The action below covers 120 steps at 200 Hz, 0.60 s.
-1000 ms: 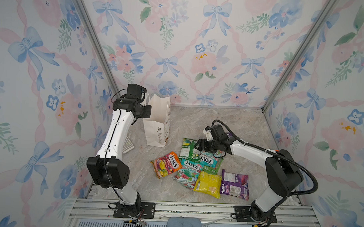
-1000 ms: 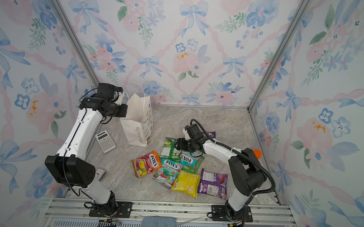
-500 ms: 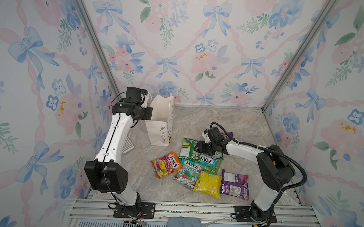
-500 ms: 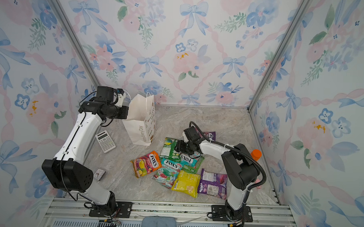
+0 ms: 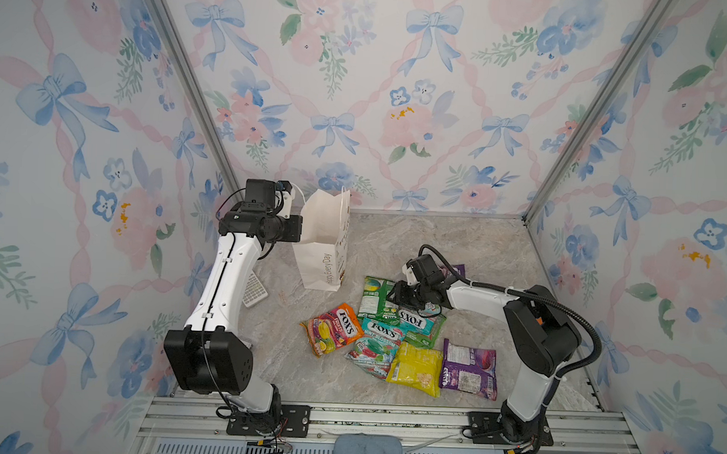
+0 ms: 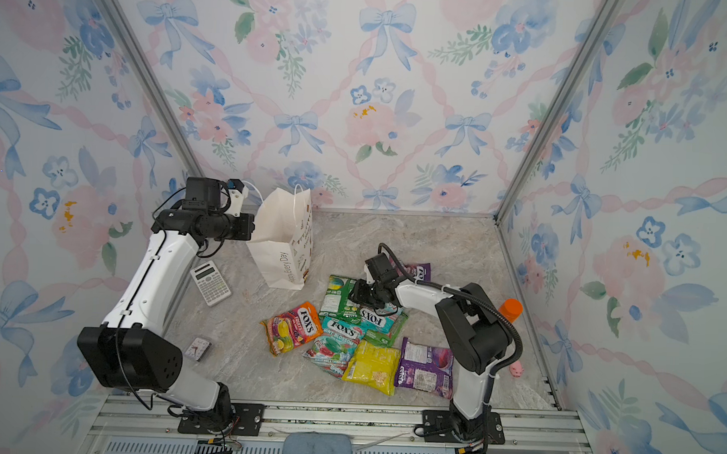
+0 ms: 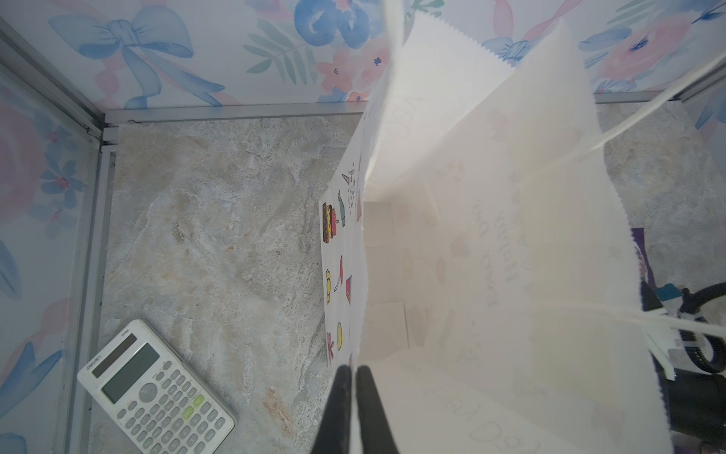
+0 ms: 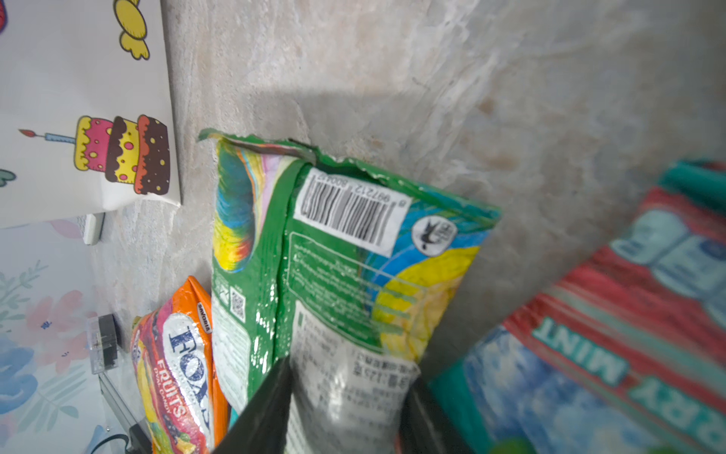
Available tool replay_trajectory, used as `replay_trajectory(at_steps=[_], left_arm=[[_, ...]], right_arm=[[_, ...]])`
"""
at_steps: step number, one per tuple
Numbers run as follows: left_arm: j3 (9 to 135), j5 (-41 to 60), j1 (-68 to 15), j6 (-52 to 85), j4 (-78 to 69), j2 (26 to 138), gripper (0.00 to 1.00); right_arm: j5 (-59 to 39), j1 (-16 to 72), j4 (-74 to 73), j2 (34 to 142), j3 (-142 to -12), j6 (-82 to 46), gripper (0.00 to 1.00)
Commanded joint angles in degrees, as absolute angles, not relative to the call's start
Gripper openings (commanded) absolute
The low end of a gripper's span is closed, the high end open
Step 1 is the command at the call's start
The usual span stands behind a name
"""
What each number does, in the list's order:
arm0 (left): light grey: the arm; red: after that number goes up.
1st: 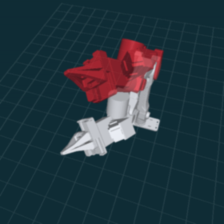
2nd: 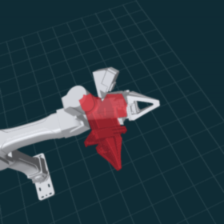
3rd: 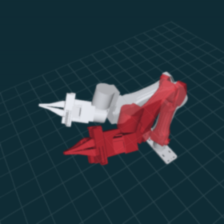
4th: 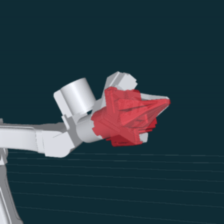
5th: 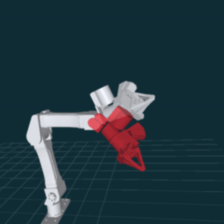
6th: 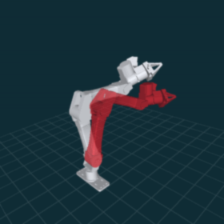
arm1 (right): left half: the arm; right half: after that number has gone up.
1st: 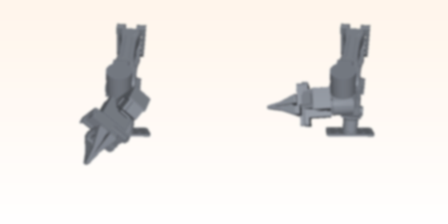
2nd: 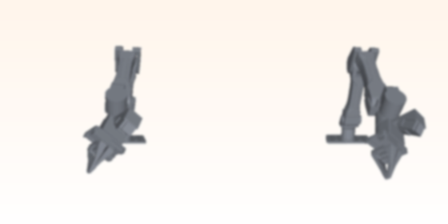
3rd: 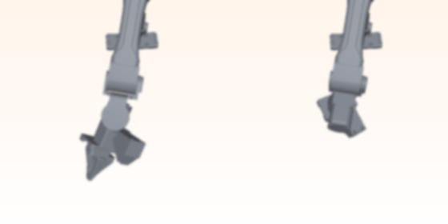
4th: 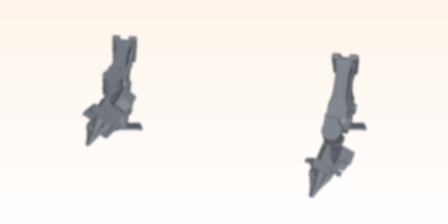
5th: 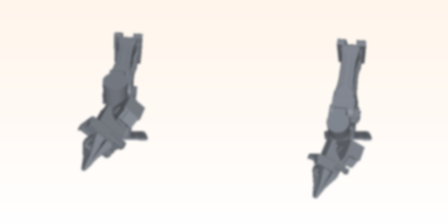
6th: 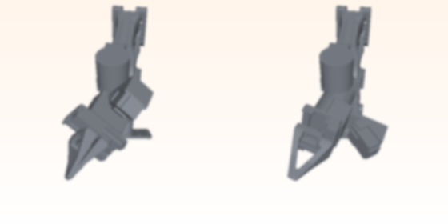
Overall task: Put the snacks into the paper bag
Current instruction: 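Close the right gripper on the green snack bag's top edge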
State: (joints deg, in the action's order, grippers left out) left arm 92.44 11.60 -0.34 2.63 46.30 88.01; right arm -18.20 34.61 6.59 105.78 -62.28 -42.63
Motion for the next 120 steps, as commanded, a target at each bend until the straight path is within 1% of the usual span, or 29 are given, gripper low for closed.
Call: replay_trajectory(at_steps=[1, 28, 54, 60, 97, 120], left_arm=[[91.9, 14.1, 0.1, 3.3, 45.1, 86.9, 0.0], [91.5, 15.3, 0.2, 3.3, 44.5, 86.7, 0.0], [91.4, 16.0, 0.2, 3.6, 44.4, 86.7, 0.0], [91.3, 16.2, 0.2, 3.5, 44.3, 86.7, 0.0], [90.9, 16.4, 0.2, 3.6, 43.9, 86.4, 0.0], [90.7, 16.7, 0.2, 3.6, 43.6, 86.3, 0.0]], right_arm=[[-19.0, 35.1, 5.9, 105.7, -62.8, -43.2, 0.35], [-19.4, 35.0, 5.9, 104.6, -63.1, -43.1, 0.22], [-20.1, 34.7, 6.1, 103.6, -63.4, -42.8, 0.03], [-20.4, 34.6, 6.1, 103.4, -63.5, -42.8, 0.0], [-21.0, 34.4, 9.2, 101.2, -66.1, -40.7, 0.0], [-19.2, 34.4, 13.1, 98.1, -68.6, -38.3, 0.0]])
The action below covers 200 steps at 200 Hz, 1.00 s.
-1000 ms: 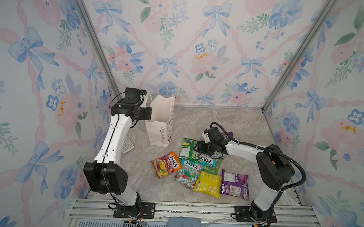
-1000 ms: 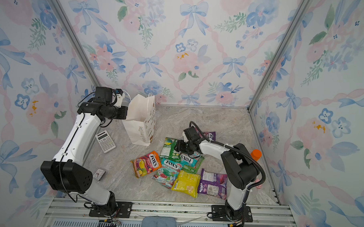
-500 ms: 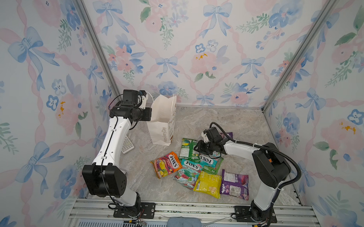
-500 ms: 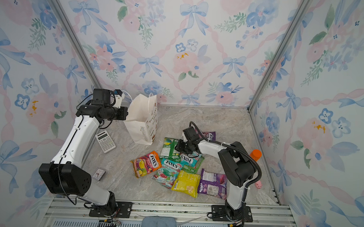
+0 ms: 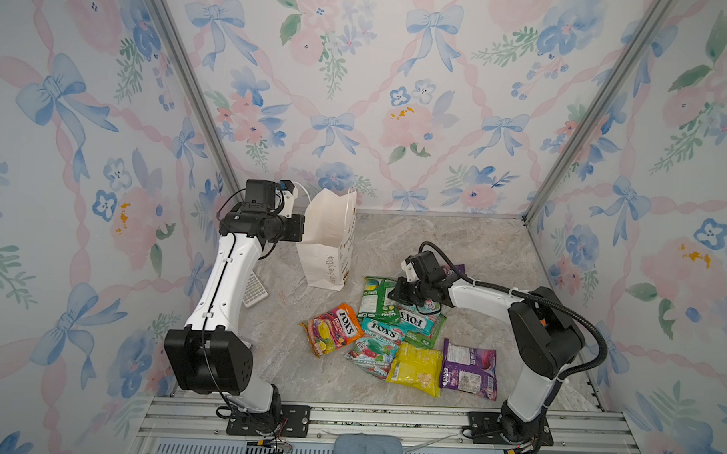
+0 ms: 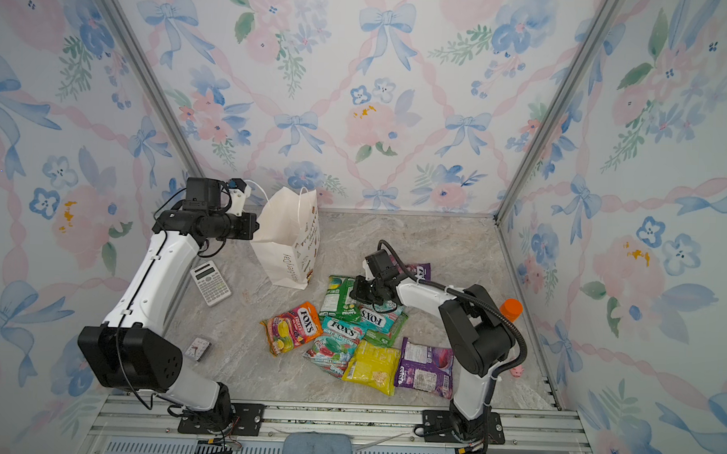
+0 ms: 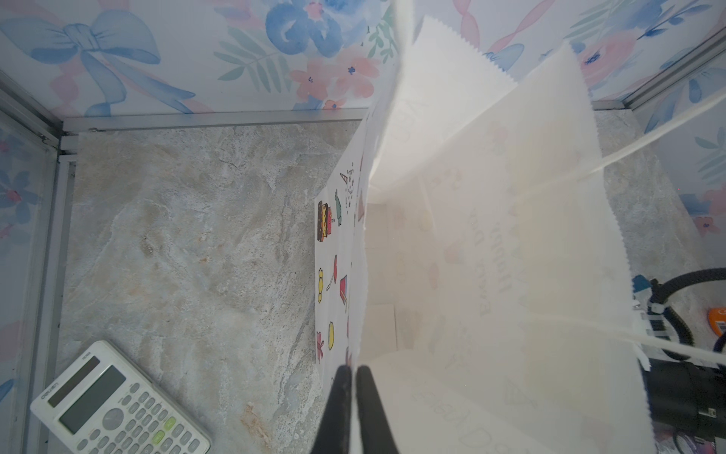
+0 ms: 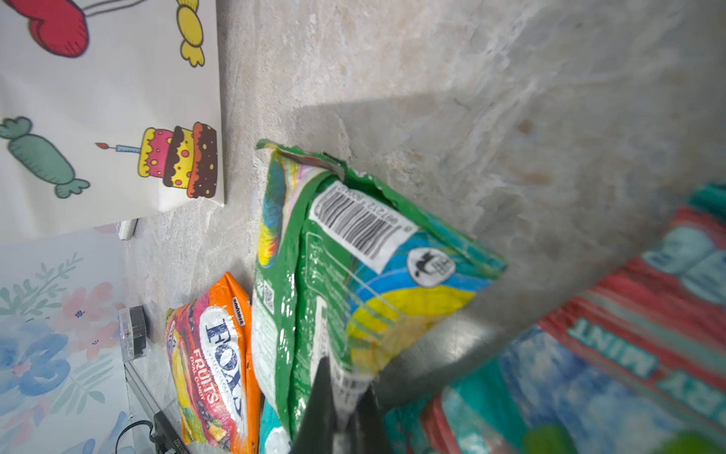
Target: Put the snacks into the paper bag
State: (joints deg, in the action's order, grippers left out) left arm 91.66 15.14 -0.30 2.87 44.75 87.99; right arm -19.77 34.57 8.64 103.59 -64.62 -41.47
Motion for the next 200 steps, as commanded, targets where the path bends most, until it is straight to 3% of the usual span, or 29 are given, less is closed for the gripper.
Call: replay_trajectory(at_steps=[1, 108, 200], left_arm=[[90.7, 16.7, 0.2, 3.5, 43.7, 86.3, 0.0], [90.5, 18.8, 0.2, 3.9, 43.5, 86.2, 0.0], [90.2, 19.8, -0.1, 4.1, 43.6, 86.9, 0.0]], right_arm=[[-18.9, 34.5, 13.2, 98.0, -68.8, -38.2, 0.0], [-3.9, 33.9, 26.8, 90.9, -88.8, -24.3, 0.0], [2.6, 31.8, 30.7, 97.7, -109.5, -16.0, 0.0]])
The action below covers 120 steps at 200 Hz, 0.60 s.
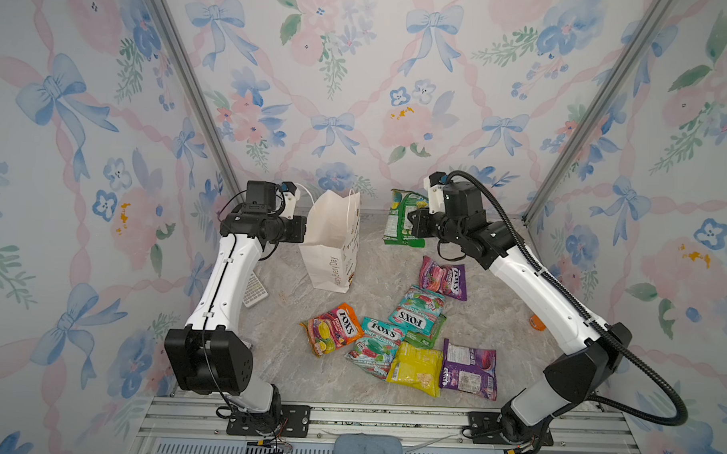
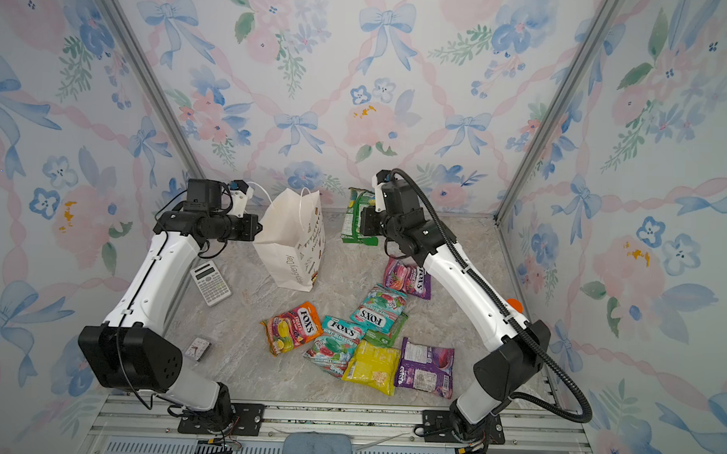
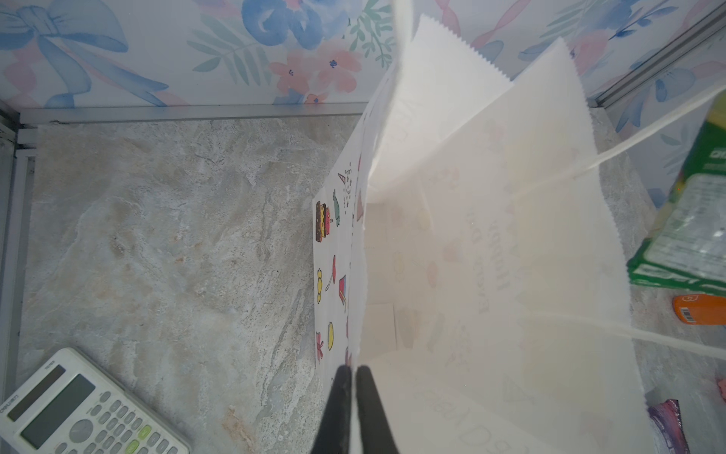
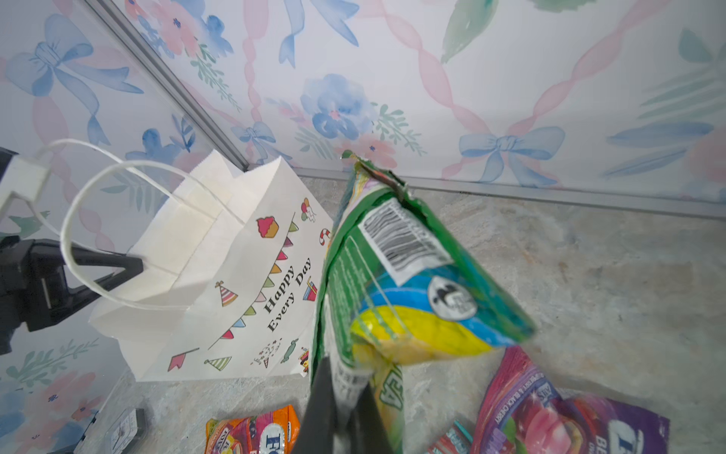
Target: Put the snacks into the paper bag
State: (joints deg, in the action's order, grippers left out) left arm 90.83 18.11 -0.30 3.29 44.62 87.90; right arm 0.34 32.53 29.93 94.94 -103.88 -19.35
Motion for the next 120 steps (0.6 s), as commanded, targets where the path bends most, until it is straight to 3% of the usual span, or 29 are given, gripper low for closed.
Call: replay_trajectory(at_steps=[1, 120], left_arm=[[90.1, 19.8, -0.1, 4.1, 43.6, 86.9, 0.0], [89.8, 21.1, -2.2, 4.0, 43.7, 87.6, 0.0]], right_arm=[[2.6, 31.7, 30.7, 97.9, -109.8, -15.9, 0.0], [5.2, 34.0, 32.5, 116.8, -147.6, -11.7, 0.0]])
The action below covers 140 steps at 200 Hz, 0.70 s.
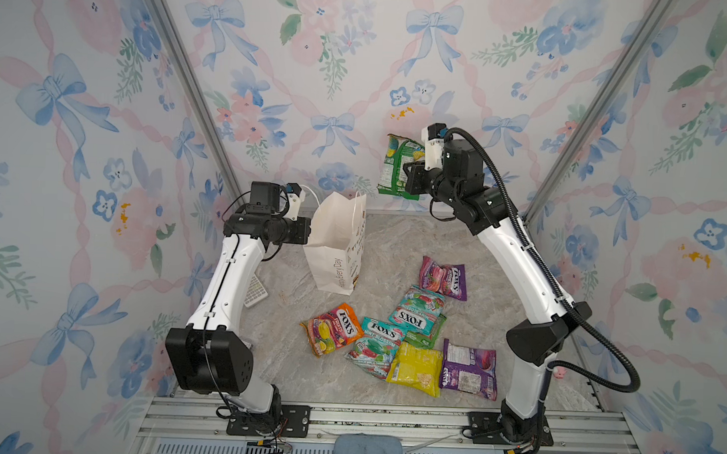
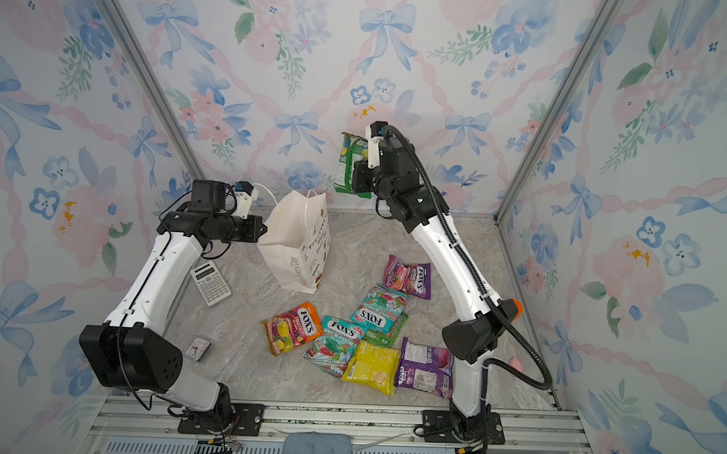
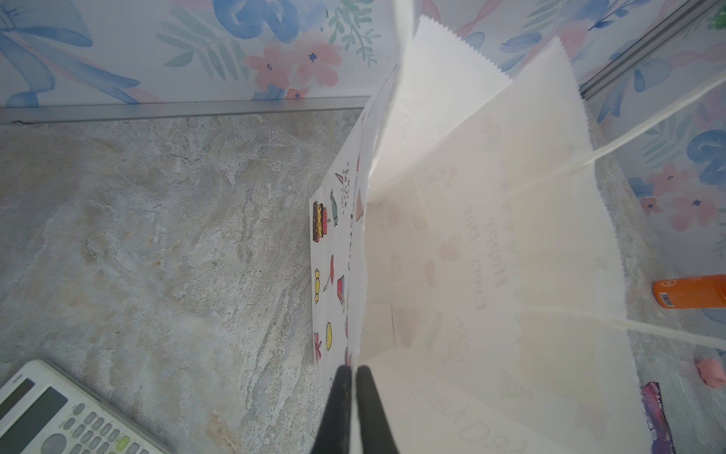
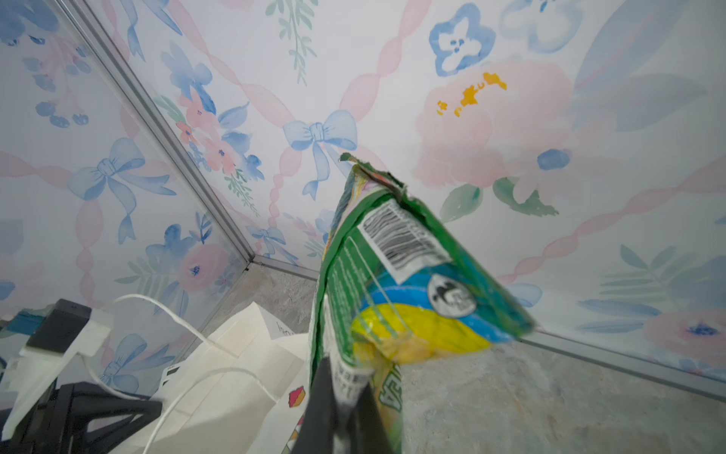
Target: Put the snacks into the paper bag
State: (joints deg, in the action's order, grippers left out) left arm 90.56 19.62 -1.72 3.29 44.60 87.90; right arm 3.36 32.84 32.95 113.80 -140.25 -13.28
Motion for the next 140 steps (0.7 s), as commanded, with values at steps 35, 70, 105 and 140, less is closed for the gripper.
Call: replay_trajectory(at_steps=[35, 70, 105, 140], left_arm=[[89.8, 20.9, -2.4, 4.0, 43.6, 87.5, 0.0], [89.8, 20.6, -2.6, 4.1, 43.7, 87.8, 0.0], [89.8, 20.3, -3.0, 4.4, 43.6, 87.9, 0.0], [89.8, 19.5, -3.2, 4.6, 43.7, 88.0, 0.0]], right_arm=[[6.7, 36.2, 27.3, 119.2, -150.8, -11.1, 0.0], [8.1, 40.0, 22.0, 122.3, -153.5, -10.4, 0.0], [10.4, 43.6, 20.3, 126.9, -158.5, -10.1, 0.0], [15.0, 46.7, 18.3, 128.4, -158.6, -9.9, 0.0]])
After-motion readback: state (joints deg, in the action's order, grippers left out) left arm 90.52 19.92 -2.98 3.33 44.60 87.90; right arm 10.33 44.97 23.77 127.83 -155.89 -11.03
